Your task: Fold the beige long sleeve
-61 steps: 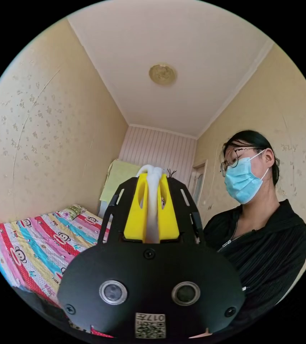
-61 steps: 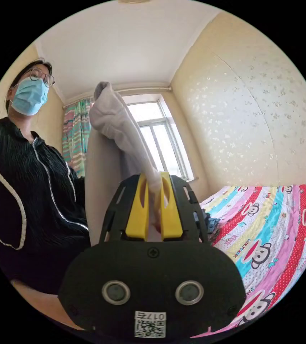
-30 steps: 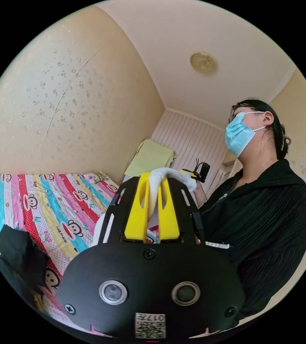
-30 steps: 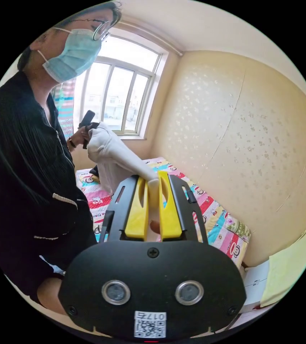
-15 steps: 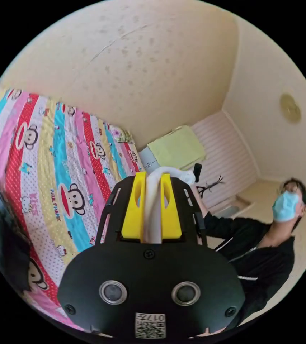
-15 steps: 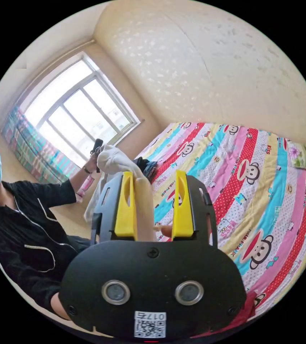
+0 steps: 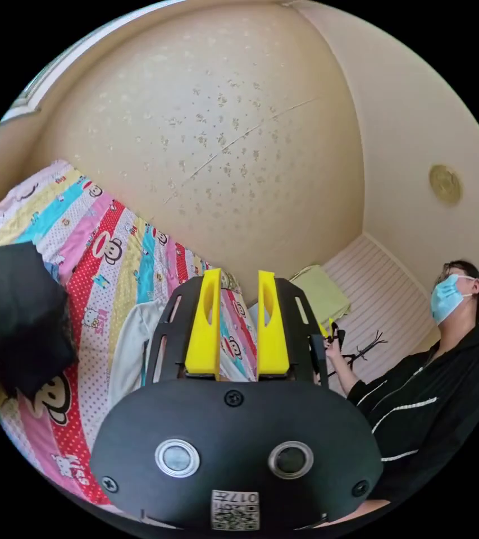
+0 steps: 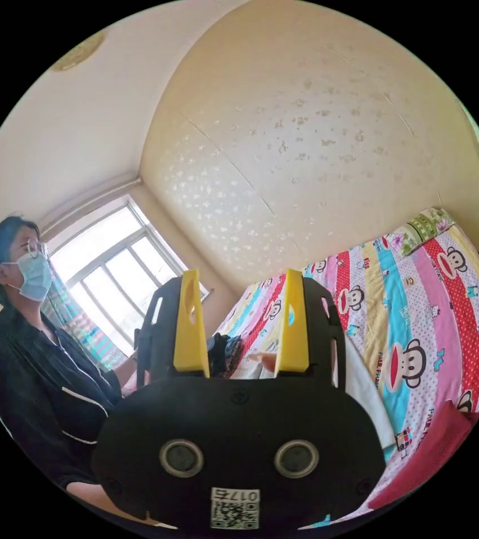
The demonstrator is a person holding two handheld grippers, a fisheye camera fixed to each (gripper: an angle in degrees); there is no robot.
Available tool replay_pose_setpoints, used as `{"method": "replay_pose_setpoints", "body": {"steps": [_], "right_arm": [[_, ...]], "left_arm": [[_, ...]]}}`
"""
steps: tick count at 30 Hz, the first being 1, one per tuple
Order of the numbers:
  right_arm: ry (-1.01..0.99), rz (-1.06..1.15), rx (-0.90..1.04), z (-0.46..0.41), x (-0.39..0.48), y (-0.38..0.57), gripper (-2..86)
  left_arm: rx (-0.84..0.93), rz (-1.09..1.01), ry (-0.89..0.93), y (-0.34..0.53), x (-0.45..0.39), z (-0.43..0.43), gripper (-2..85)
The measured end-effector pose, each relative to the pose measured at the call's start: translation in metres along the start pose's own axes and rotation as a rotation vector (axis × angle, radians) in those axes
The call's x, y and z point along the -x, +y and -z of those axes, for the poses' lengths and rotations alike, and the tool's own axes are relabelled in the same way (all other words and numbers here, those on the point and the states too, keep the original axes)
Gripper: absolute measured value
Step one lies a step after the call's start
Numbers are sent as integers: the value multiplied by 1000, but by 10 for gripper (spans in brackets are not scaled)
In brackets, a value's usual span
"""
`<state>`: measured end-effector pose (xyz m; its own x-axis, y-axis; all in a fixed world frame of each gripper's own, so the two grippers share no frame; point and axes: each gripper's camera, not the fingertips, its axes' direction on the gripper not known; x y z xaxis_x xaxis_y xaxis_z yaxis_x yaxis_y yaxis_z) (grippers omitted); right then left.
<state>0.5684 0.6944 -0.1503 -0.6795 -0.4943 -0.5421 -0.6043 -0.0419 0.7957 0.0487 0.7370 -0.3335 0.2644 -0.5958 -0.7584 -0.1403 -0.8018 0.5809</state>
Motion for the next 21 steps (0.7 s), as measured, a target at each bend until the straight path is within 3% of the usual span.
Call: {"method": "replay_pose_setpoints", "body": {"steps": [2,6,11,14,16,19,21], "right_arm": [[-46,82,-167,59,53,-6,161],[-31,252,-208,97,136,-18,138],[279,447,168,29,208,2,128],[471,457,397,-38,197,36,104],[510,393,530,-78,174,59,69],[421,251,808,-138,134,87,30],[377,223,825,-142,129,84,20]], "left_arm": [[-27,-113,-50,-7,-42,34,100],[-56,-434,-164,-23,-152,83,81],[141,-725,-338,2,-221,35,61],[509,-833,-385,35,-207,-49,10],[794,-781,-535,70,-171,-125,0],[875,-709,-515,115,-139,-179,-3],[888,-645,-523,119,-131,-183,-4]]}}
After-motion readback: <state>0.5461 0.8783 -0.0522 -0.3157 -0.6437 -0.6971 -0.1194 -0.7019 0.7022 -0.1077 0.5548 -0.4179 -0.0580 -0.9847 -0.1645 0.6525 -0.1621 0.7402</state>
